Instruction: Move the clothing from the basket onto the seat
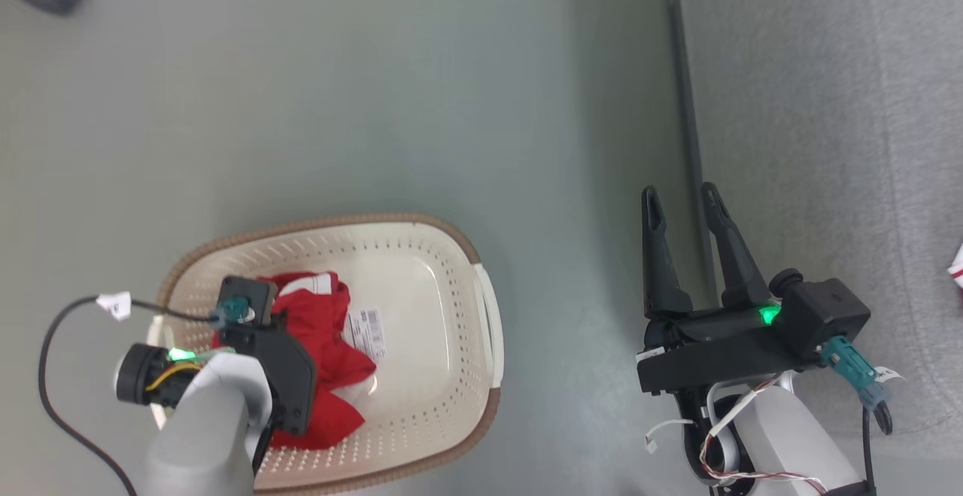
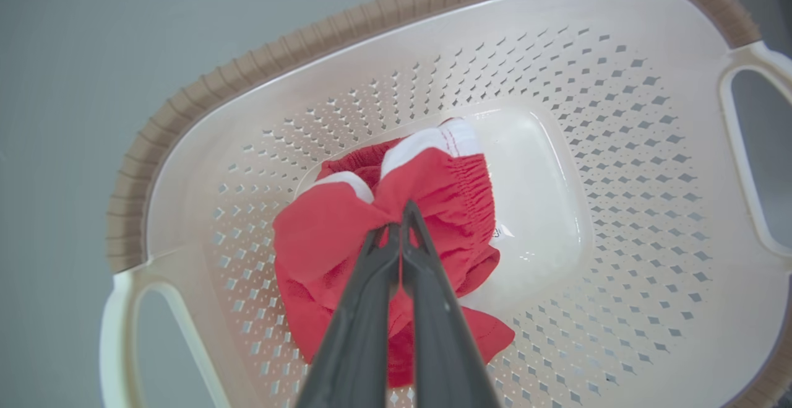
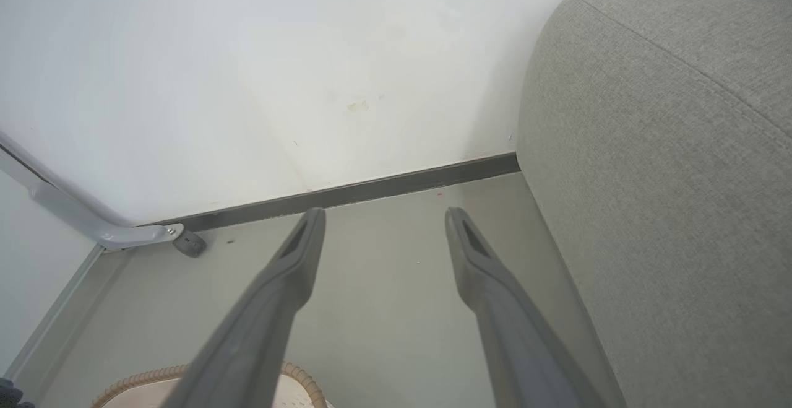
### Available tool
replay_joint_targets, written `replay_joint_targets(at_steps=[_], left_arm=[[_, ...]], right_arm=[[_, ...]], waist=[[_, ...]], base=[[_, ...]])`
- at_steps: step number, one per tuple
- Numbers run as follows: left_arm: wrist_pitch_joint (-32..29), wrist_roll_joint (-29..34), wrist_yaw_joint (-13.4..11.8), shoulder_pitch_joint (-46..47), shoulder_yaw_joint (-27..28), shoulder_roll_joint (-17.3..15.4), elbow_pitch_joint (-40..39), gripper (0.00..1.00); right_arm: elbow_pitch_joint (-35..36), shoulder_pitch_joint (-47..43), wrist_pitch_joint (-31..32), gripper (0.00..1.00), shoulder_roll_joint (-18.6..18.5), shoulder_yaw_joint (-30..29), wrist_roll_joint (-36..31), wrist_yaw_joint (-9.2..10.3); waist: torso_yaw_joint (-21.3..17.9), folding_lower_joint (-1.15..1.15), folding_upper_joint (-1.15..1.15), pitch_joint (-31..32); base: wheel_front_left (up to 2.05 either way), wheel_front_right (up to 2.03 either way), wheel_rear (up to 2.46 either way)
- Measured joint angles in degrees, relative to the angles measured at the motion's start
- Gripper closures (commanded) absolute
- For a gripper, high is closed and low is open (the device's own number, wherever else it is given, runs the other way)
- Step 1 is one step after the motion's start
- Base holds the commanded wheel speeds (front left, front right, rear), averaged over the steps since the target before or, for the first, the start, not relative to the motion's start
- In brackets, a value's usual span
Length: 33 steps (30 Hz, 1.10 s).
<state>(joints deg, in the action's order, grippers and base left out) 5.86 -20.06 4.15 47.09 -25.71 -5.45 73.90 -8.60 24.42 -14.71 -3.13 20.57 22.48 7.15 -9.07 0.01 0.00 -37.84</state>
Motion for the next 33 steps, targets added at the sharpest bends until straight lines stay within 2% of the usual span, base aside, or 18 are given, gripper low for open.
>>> replay_joint_targets(at_steps=[5, 12, 22, 33], left_arm=[[3.41, 0.07, 1.46, -2.46, -0.62, 0.08, -0.11, 1.0], [7.48, 1.82, 2.23, -6.2, -2.38, -0.07, -1.46, 1.0], [8.42, 2.23, 2.48, -11.31, -3.31, 0.65, -6.05, 1.0], [8.4, 1.52, 2.49, -16.38, -1.88, 0.9, -13.26, 1.0]], right_arm=[[-2.35, 0.16, 0.0, 0.0, -0.01, 0.3, 0.67, 0.0], [-5.37, -0.32, 0.0, 0.0, -0.02, 0.69, 1.86, 0.0], [-9.09, -3.5, 0.01, 0.0, -0.02, 1.71, 2.81, -0.11], [-10.31, -7.96, 0.01, 0.0, 0.0, -0.45, 2.8, -1.7]], waist=[[0.37, 0.0, 0.0, 4.25], [0.89, 0.0, 0.0, 10.28], [1.28, 0.0, 0.0, 18.95], [2.09, 0.0, 0.0, 26.68]], base=[[0.0, 0.0, 0.0], [0.0, 0.0, 0.0], [0.0, 0.0, 0.0], [0.0, 0.0, 0.0]])
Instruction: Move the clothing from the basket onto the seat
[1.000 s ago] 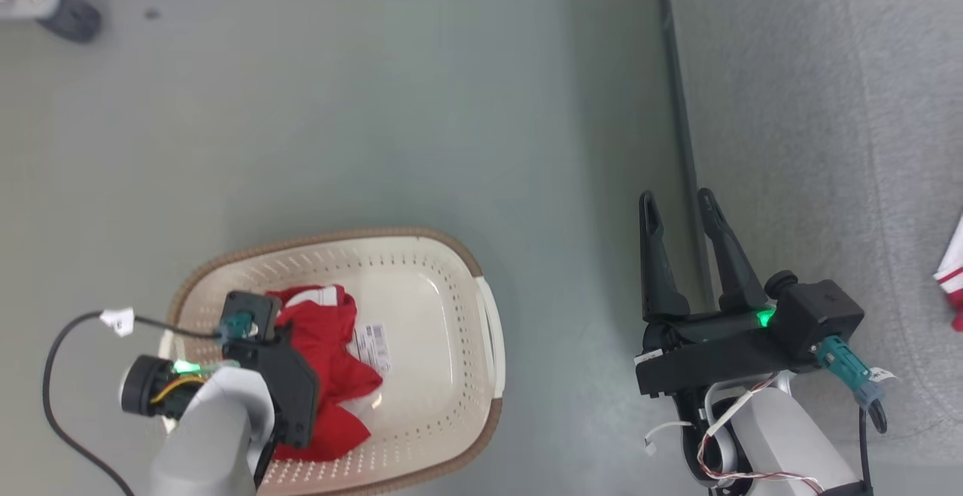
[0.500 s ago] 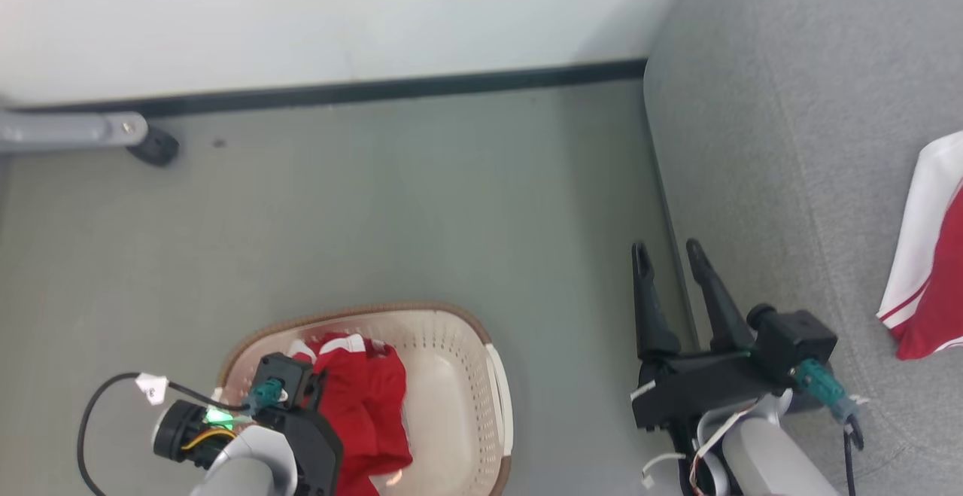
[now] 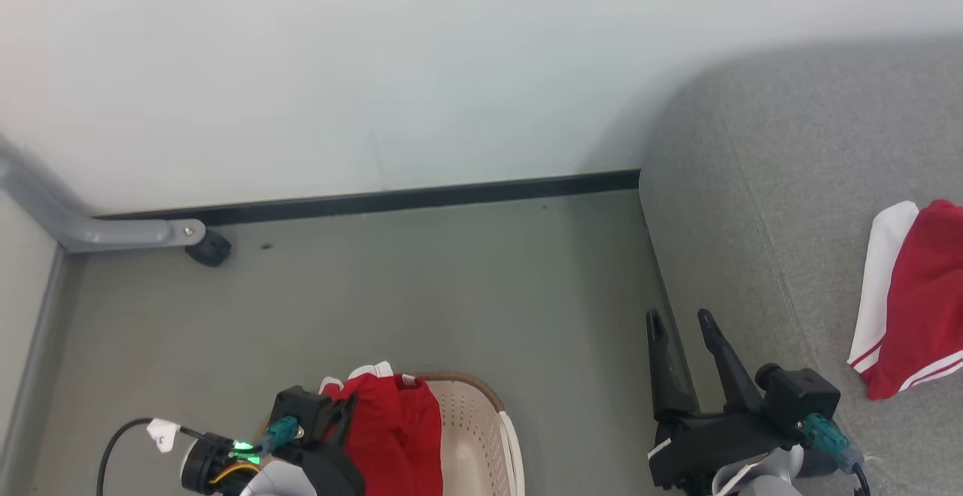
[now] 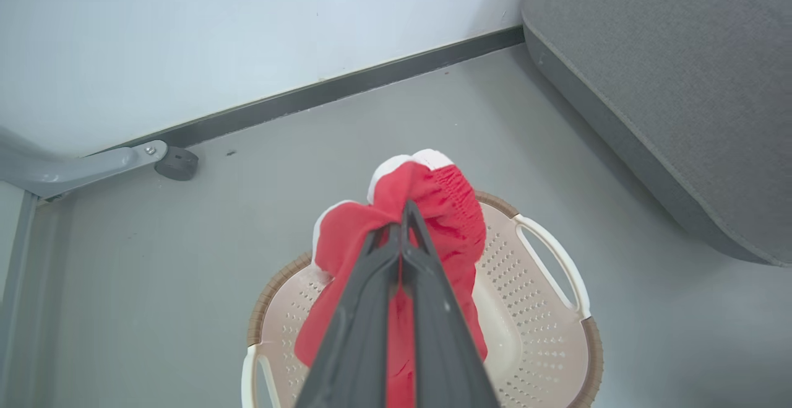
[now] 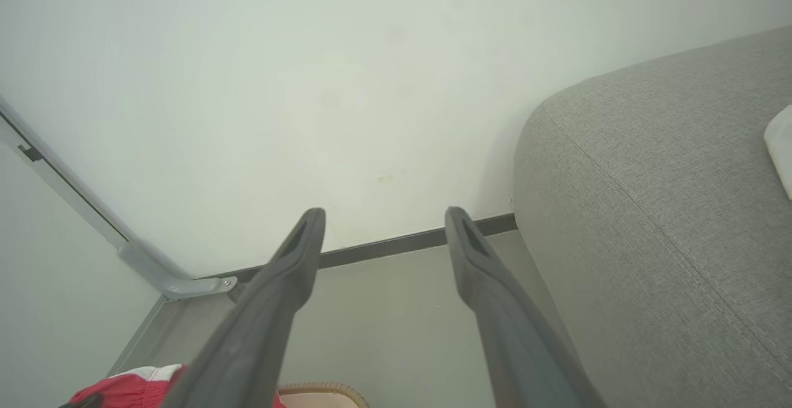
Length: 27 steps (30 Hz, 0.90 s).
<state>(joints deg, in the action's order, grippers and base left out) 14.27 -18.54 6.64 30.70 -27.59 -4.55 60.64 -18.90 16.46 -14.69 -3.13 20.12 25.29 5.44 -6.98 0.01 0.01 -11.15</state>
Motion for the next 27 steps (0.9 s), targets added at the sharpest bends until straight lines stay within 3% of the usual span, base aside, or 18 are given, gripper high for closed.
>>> replay_joint_targets(at_steps=[12, 27], left_arm=[[0.0, 0.27, -0.64, -5.78, 1.32, -1.78, -10.88, 1.0], [0.02, 1.0, -1.6, -9.04, 4.39, -3.65, -25.74, 1.0]], right_arm=[[0.05, -3.19, 0.0, 0.0, 0.02, -1.0, 0.0, -1.25], [0.42, -4.21, 0.0, 0.0, 0.03, -1.36, -0.77, -3.02]], waist=[[1.31, 0.0, 0.0, 5.55], [2.34, -0.01, -0.01, 6.52]], base=[[0.0, 0.0, 0.0], [0.0, 0.0, 0.0]])
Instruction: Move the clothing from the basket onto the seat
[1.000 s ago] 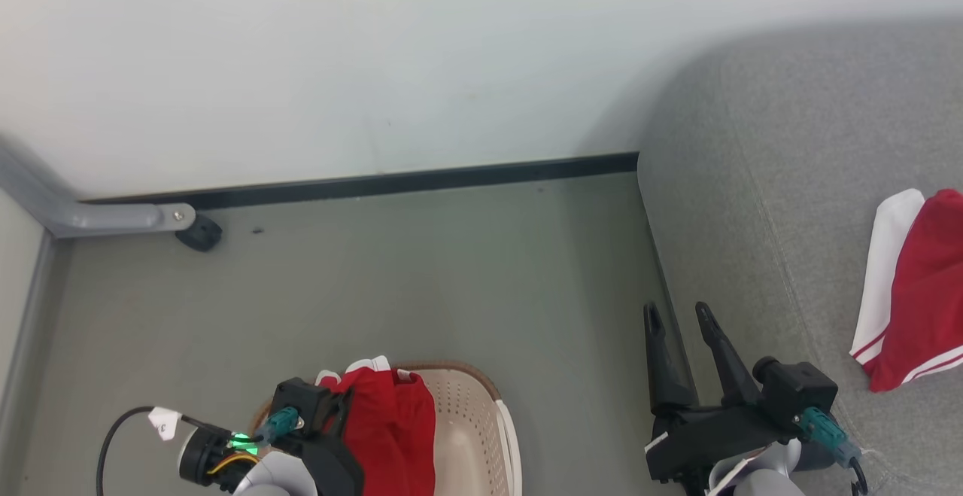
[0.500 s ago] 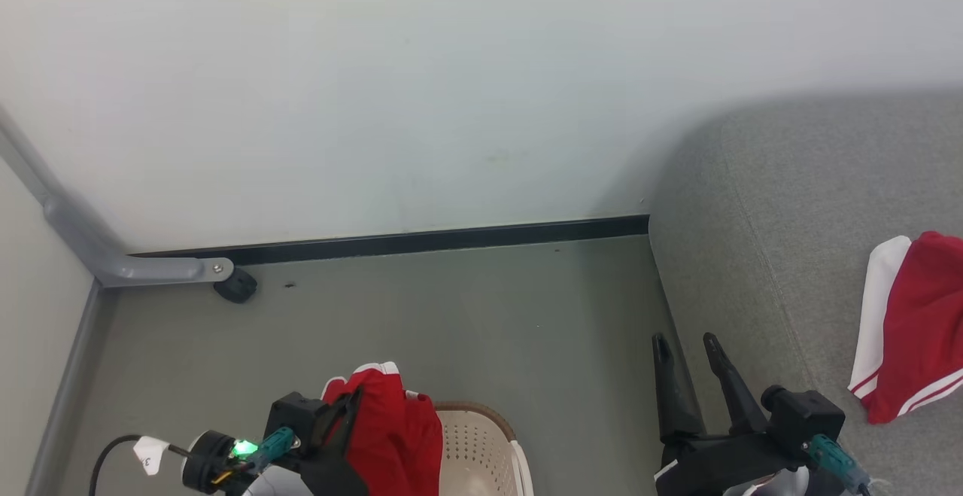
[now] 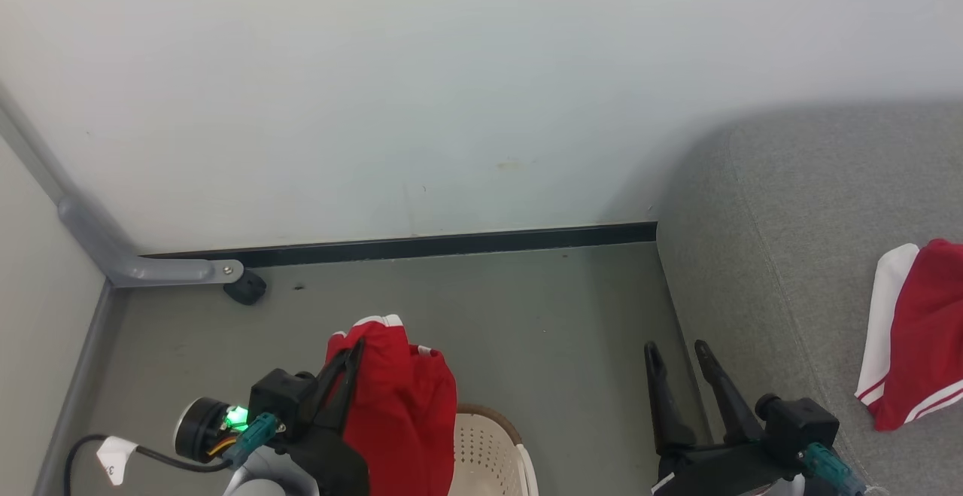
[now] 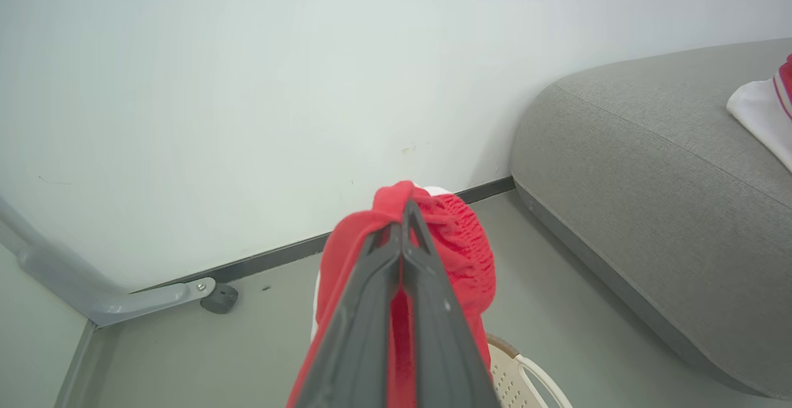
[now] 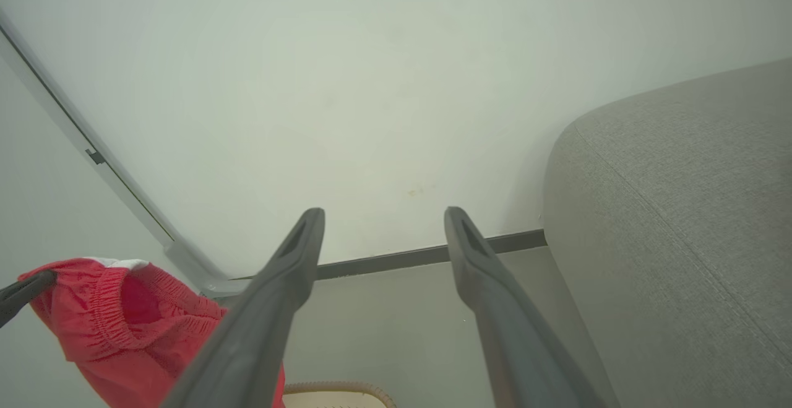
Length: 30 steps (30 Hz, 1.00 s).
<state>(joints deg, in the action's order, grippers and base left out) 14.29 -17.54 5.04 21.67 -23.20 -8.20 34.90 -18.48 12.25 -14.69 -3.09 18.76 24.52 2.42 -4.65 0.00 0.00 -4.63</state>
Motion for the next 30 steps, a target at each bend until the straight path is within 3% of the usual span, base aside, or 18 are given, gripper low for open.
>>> replay_joint_targets(at_steps=[17, 30], left_arm=[[0.01, 3.27, 0.58, 0.04, -0.08, -1.24, -15.81, 1.0], [0.01, 4.38, 1.52, 0.32, -3.14, -0.86, -21.95, 1.0]], right_arm=[[-2.21, 0.2, 0.0, 0.0, -1.31, 9.81, -8.05, -7.37], [-4.76, 4.7, 0.0, 0.0, -0.85, 16.92, -9.47, -8.99]], waist=[[0.75, 0.0, 0.0, -0.12], [2.05, 0.0, -0.01, -0.12]], base=[[0.0, 0.0, 0.0], [0.0, 0.0, 0.0]])
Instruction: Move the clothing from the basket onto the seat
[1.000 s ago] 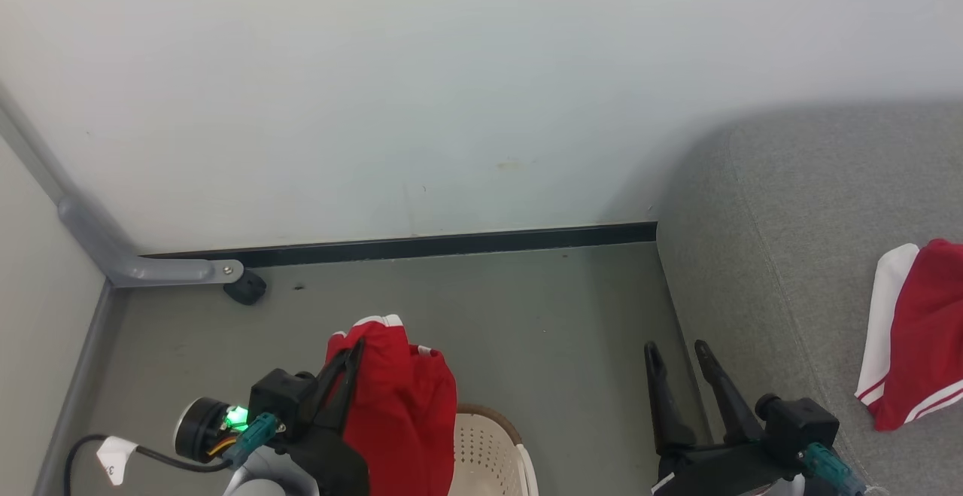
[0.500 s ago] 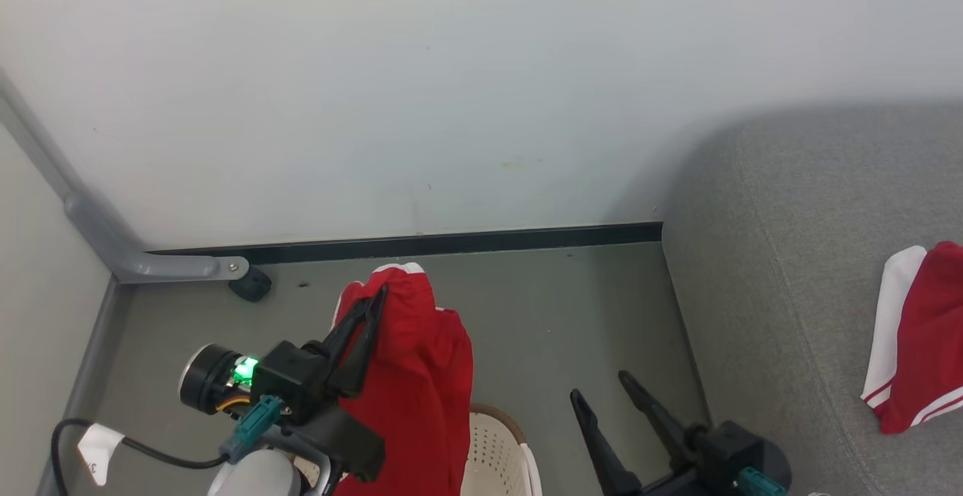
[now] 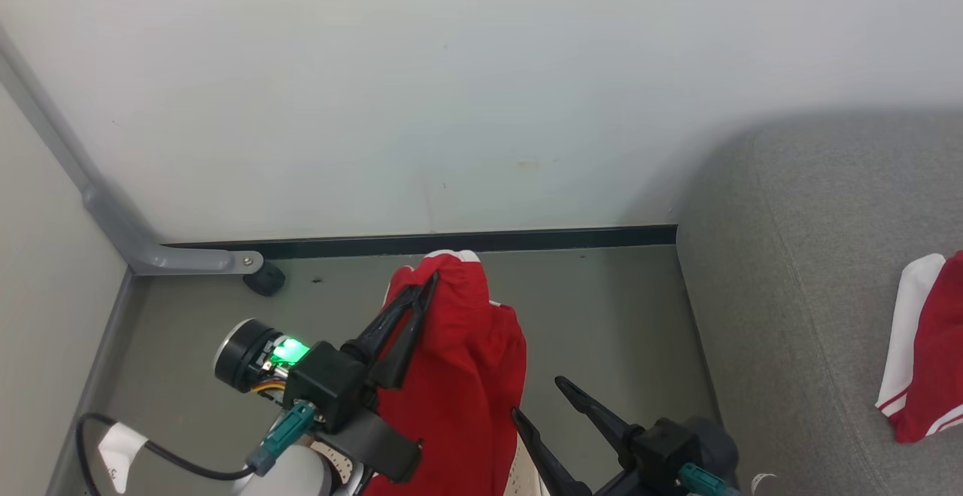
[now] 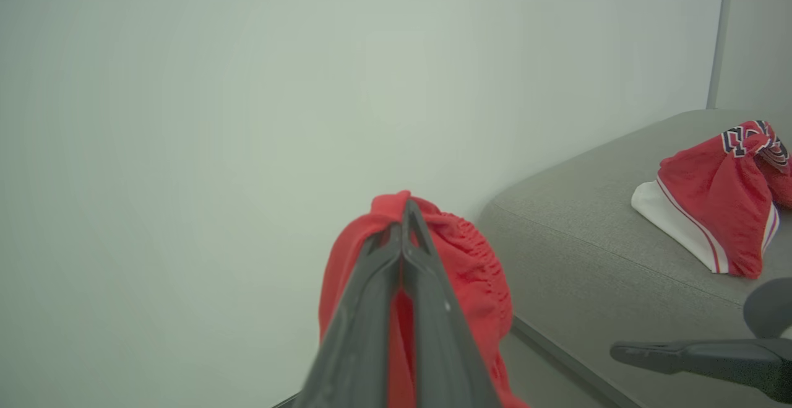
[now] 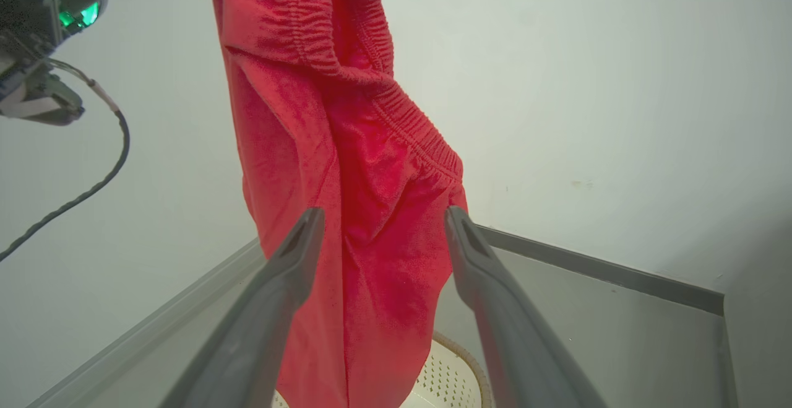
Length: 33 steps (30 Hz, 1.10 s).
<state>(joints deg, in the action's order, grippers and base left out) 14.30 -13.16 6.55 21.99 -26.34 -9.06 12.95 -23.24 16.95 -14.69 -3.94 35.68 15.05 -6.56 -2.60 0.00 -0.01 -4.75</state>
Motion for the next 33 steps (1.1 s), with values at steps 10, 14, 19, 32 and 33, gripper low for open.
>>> replay_joint_targets(at_steps=[10, 14, 19, 32, 33], left_arm=[[0.01, 0.64, 0.09, 2.74, -4.04, 2.14, -1.69, 1.0], [0.01, 0.73, 0.52, 3.42, -5.53, 2.38, -2.3, 1.0], [0.01, 0.75, 0.53, 3.56, -8.0, 3.18, -3.32, 1.0], [0.01, 1.22, 0.59, 3.55, -12.63, 3.86, -5.53, 1.0], [0.01, 1.22, 0.59, 3.55, -12.63, 3.83, -5.86, 1.0]], right_arm=[[-3.89, 2.69, 0.0, 0.0, 0.16, 2.2, 0.13, -0.08], [-5.57, 3.62, 0.0, 0.0, 0.18, 3.83, 0.68, -0.12], [-5.61, 5.31, 0.0, 0.0, 0.18, 6.83, 3.92, -0.26], [-8.26, 7.83, 0.0, 0.0, 0.18, 8.57, 10.2, 5.68], [-8.59, 8.0, 0.0, 0.0, 0.18, 8.59, 10.44, 6.22]], waist=[[1.78, 0.0, 0.0, -0.23], [2.25, 0.0, 0.0, -0.01], [2.48, 0.0, 0.0, 0.17], [4.1, 0.0, 0.0, 0.42], [4.25, 0.0, 0.0, 0.33]], base=[[0.0, 0.0, 0.0], [0.0, 0.0, 0.0], [0.0, 0.0, 0.0], [0.0, 0.0, 0.0], [0.0, 0.0, 0.0]])
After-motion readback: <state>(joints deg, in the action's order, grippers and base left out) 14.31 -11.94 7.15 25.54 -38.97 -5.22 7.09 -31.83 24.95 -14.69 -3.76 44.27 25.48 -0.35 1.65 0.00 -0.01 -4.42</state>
